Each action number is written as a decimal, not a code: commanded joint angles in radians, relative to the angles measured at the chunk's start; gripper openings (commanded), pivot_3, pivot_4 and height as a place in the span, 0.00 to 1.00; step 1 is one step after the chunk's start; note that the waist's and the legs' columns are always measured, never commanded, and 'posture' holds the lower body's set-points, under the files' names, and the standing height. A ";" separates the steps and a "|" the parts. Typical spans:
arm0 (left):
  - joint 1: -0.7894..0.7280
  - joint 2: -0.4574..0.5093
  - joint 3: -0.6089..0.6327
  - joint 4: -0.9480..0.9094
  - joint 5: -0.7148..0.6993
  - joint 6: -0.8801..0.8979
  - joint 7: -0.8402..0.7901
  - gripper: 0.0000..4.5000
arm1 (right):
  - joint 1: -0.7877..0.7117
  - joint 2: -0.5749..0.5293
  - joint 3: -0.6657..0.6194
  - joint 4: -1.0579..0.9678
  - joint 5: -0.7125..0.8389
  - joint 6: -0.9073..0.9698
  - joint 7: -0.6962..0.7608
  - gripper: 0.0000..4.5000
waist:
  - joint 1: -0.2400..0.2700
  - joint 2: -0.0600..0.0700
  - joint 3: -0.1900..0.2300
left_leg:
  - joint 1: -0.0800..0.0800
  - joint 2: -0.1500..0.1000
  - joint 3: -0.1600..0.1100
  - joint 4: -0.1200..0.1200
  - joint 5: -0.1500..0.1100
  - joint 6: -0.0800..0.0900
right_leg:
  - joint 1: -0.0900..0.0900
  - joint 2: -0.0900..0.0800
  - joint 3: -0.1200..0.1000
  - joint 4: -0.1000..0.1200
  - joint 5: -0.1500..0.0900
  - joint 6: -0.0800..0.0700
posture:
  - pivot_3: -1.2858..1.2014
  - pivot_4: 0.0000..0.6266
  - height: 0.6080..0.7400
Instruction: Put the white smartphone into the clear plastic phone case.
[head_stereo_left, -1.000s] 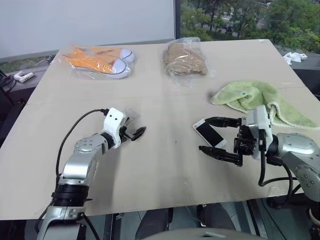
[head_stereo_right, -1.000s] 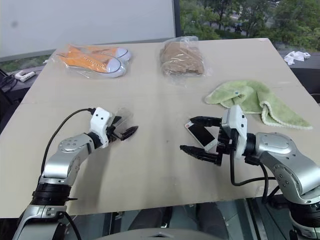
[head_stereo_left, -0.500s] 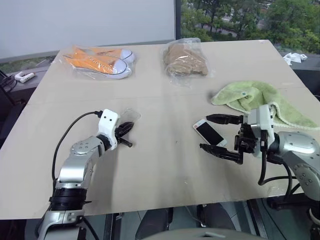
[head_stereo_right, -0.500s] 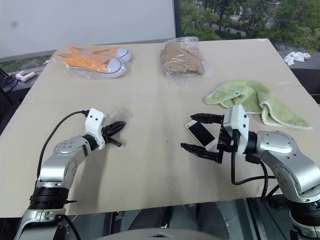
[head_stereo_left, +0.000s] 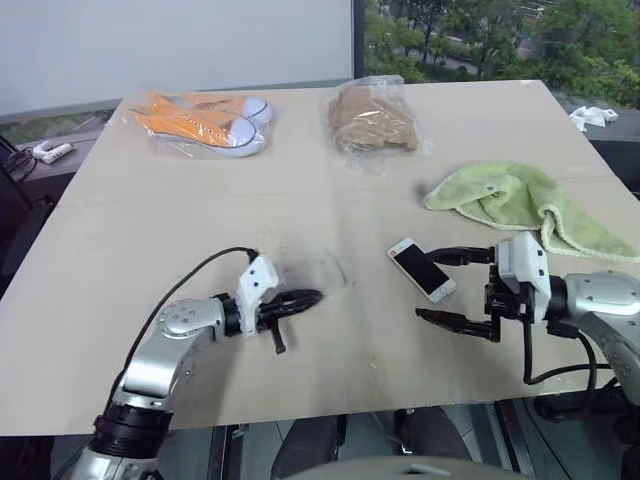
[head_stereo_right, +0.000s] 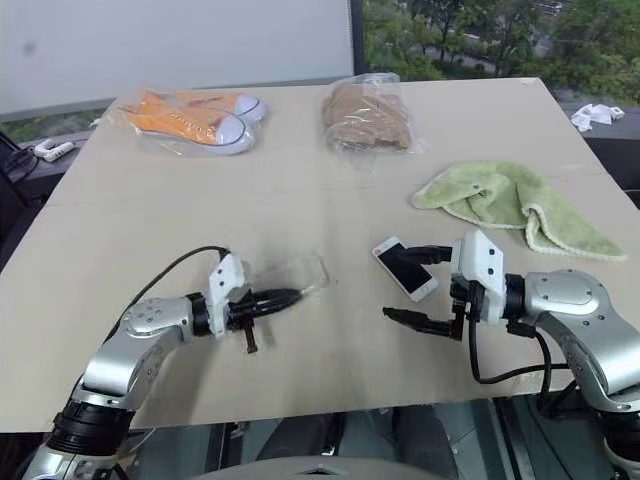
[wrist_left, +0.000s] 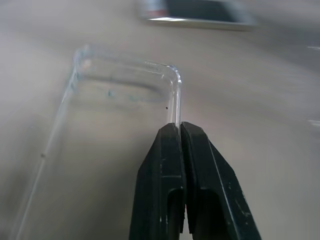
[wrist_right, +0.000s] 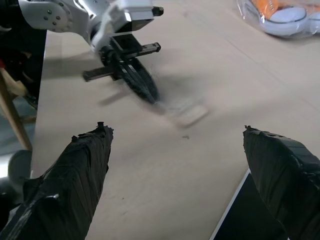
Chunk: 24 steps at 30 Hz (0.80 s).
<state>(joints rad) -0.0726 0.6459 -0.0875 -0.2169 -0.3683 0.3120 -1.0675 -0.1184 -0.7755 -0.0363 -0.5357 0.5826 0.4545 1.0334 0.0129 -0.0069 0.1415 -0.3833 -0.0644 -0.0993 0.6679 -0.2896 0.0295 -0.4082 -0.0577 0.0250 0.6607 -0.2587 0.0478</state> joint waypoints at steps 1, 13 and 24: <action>-0.038 0.007 -0.034 -0.051 -0.012 -0.025 -0.052 0.01 | -0.008 -0.020 -0.034 -0.018 0.037 0.003 0.018 1.00 | 0.000 0.000 0.000 | 0.000 0.000 0.000 0.000 0.000 0.000 | 0.000 0.000 0.000 0.000 0.000 0.000 | 0.52 0.24 1.00; -0.293 -0.026 -0.237 0.202 0.239 -0.299 -0.135 0.01 | 0.011 -0.032 0.003 -0.061 0.007 0.022 -0.036 1.00 | -0.001 -0.001 0.001 | 0.000 0.000 0.000 0.001 0.000 0.000 | 0.000 0.001 0.000 0.000 0.000 0.000 | 0.52 0.24 1.00; -0.269 -0.068 -0.217 0.116 0.209 -0.199 -0.095 0.89 | -0.018 -0.053 0.000 -0.072 -0.025 0.175 -0.181 1.00 | -0.007 -0.001 0.001 | 0.000 0.000 0.000 0.001 0.000 0.000 | 0.000 0.001 0.000 0.000 0.000 0.000 | 0.52 0.24 1.00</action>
<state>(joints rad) -0.3489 0.5664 -0.3375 -0.0341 -0.1235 0.0921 -1.1700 -0.1106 -0.8210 -0.0072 -0.6042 0.5624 0.5950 0.8992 0.0063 -0.0081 0.1424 -0.3837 -0.0645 -0.0994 0.6687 -0.2894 0.0296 -0.4083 -0.0563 0.0250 0.6610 -0.2587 0.0480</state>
